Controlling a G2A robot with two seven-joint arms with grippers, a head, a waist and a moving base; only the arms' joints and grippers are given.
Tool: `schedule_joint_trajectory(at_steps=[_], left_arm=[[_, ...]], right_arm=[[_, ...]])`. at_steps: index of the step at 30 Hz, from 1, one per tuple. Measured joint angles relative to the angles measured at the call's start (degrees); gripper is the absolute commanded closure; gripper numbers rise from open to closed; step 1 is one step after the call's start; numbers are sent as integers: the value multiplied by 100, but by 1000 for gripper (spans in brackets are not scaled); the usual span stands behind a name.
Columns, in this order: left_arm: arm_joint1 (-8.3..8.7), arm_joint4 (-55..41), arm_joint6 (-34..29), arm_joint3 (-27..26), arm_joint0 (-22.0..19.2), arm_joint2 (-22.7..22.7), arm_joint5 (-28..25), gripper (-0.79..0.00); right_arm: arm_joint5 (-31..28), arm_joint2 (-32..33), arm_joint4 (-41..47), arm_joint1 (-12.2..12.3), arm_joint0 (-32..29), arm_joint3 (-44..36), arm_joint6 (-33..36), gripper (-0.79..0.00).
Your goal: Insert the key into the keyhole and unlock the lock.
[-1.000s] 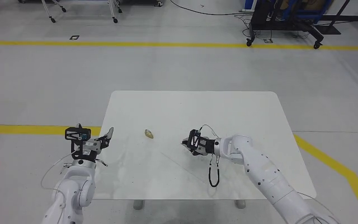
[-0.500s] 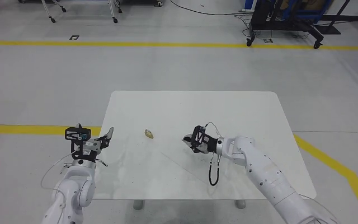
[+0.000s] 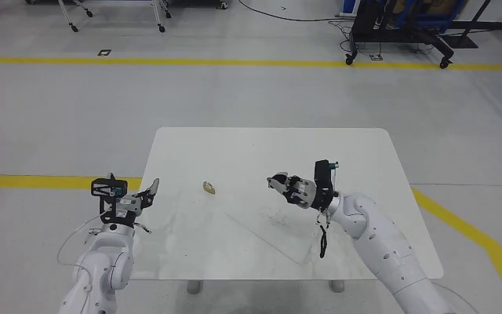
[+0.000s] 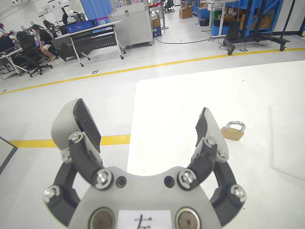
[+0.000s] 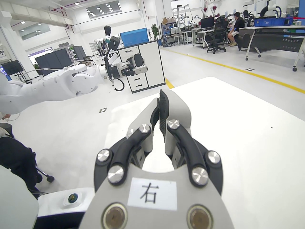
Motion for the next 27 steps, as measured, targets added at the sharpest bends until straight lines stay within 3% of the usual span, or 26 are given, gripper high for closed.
schedule_joint_trajectory(at_steps=[6,13,17,20,23,27], left_arm=[[-19,-490,127,4,-54,-49,-237,-785],[-62,-2446,142,202,-651,326,-2094,-785],[-83,-4016,-598,569,-1358,844,-3500,-785],[-108,-5269,-1334,1054,-1983,1296,-4183,-785],[-120,-6481,-2359,1585,-2556,1792,-4414,-785],[-90,-7384,-3397,1924,-2959,1908,-4367,-785]], right_arm=[[40,-82,201,-25,-40,74,-28,0],[-2,-1003,2315,-216,573,955,620,0],[-1,-1432,3238,-280,800,1020,981,0],[-1,-1460,3644,-229,787,833,1131,0],[-1,-1376,3864,-142,664,501,1229,0],[-1,-1369,3873,-137,656,487,1232,0]])
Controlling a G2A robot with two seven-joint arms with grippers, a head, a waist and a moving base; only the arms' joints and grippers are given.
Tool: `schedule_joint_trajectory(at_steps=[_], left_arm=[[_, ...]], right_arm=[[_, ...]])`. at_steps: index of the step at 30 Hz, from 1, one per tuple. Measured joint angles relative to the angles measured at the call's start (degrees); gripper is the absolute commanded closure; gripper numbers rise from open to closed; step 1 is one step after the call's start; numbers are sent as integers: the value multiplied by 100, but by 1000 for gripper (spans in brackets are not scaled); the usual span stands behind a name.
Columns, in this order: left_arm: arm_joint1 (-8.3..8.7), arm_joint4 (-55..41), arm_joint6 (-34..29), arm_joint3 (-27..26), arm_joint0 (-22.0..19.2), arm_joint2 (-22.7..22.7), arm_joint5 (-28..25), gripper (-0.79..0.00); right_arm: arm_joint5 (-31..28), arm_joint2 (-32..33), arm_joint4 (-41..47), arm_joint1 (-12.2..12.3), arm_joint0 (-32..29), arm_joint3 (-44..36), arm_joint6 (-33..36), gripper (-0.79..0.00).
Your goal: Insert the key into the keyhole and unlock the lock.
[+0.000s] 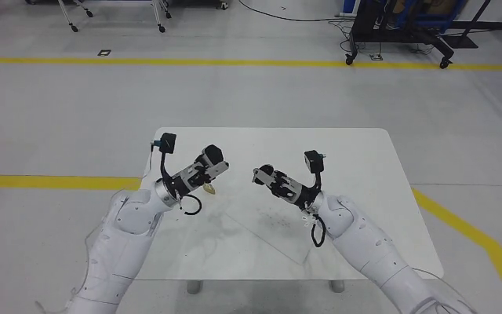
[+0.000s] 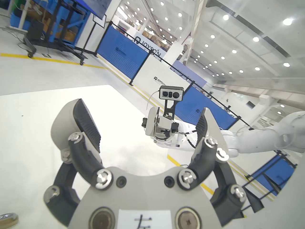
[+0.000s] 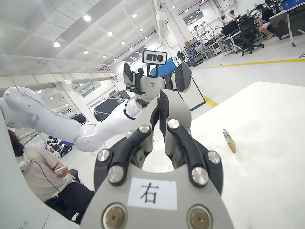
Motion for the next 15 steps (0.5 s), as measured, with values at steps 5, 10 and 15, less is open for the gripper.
schedule_joint_trajectory(at_steps=[5,10,15], left_arm=[[-1,199,184,-15,23,-8,-1,-785],[-23,141,434,-24,147,57,-113,-785],[-65,909,471,179,31,381,-418,-748]], right_arm=[[0,-1,-2,-1,1,2,-1,0],[193,-13,99,-13,-54,-65,37,0],[508,-43,758,-40,-50,29,344,0]])
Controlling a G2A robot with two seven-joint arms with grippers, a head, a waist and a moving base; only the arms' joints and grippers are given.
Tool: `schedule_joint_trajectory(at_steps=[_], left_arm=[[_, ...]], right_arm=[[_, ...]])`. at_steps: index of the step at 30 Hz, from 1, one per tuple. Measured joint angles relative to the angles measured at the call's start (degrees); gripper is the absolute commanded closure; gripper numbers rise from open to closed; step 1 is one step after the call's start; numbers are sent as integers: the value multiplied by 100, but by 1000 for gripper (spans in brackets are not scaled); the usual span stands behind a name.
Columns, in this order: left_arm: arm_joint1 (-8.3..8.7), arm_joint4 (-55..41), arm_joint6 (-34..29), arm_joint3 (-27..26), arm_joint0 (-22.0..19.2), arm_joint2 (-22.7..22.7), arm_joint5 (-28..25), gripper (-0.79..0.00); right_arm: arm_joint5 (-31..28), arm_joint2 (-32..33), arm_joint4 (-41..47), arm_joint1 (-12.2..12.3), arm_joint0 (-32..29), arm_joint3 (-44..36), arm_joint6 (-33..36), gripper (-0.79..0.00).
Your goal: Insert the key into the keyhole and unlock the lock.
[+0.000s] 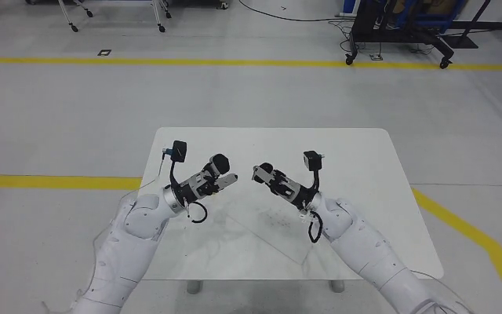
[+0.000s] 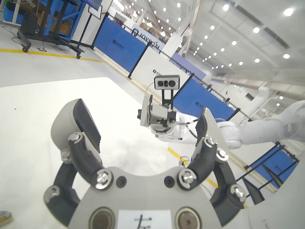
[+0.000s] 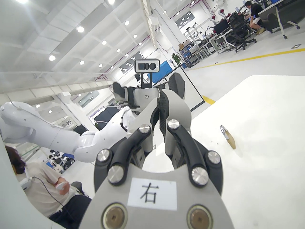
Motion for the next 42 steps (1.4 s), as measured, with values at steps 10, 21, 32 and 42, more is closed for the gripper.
schedule_joint_trajectory(at_steps=[10,21,32,42], left_arm=[[-98,-1070,-569,873,-638,723,-566,-372],[-198,-1528,-890,1618,-1134,1203,-612,-342],[-234,-1571,-822,1813,-1266,1341,-598,-185],[-252,-1276,-594,1802,-1290,1378,-459,0]], right_arm=[[97,80,489,-27,-45,118,334,0],[81,176,403,-82,-49,133,355,0],[188,182,65,-168,-26,204,244,0],[149,219,-31,-222,-24,275,234,0]])
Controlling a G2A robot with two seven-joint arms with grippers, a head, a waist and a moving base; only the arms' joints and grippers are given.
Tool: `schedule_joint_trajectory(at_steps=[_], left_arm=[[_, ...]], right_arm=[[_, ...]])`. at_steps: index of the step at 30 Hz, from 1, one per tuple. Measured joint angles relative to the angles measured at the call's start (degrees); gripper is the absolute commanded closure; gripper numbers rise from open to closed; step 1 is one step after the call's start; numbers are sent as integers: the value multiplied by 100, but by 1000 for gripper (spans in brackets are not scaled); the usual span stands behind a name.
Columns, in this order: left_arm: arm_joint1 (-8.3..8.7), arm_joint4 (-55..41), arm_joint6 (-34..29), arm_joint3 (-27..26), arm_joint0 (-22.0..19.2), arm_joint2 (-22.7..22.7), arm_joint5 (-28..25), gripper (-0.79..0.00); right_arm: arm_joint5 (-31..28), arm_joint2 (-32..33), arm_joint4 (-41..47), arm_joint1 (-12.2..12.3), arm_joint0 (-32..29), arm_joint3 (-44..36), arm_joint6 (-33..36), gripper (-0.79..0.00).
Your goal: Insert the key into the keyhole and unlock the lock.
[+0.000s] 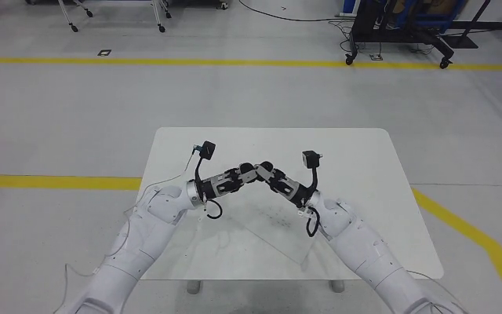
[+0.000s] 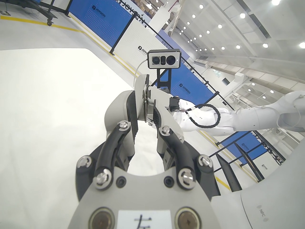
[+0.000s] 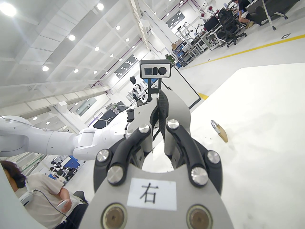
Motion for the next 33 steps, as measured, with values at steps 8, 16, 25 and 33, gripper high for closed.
schedule_joint_trajectory(at_steps=[8,16,25,33], left_arm=[[20,273,199,-50,38,-80,105,0],[55,346,294,-154,123,-182,125,0],[97,323,314,-231,187,-292,131,-372],[110,96,150,-236,235,-240,-22,-360]], right_arm=[[-44,81,-33,-23,-33,19,-3,0],[2,113,-56,-51,-56,2,44,0],[21,174,-61,-80,-93,-18,40,0],[26,225,-74,-101,-119,-36,64,0]])
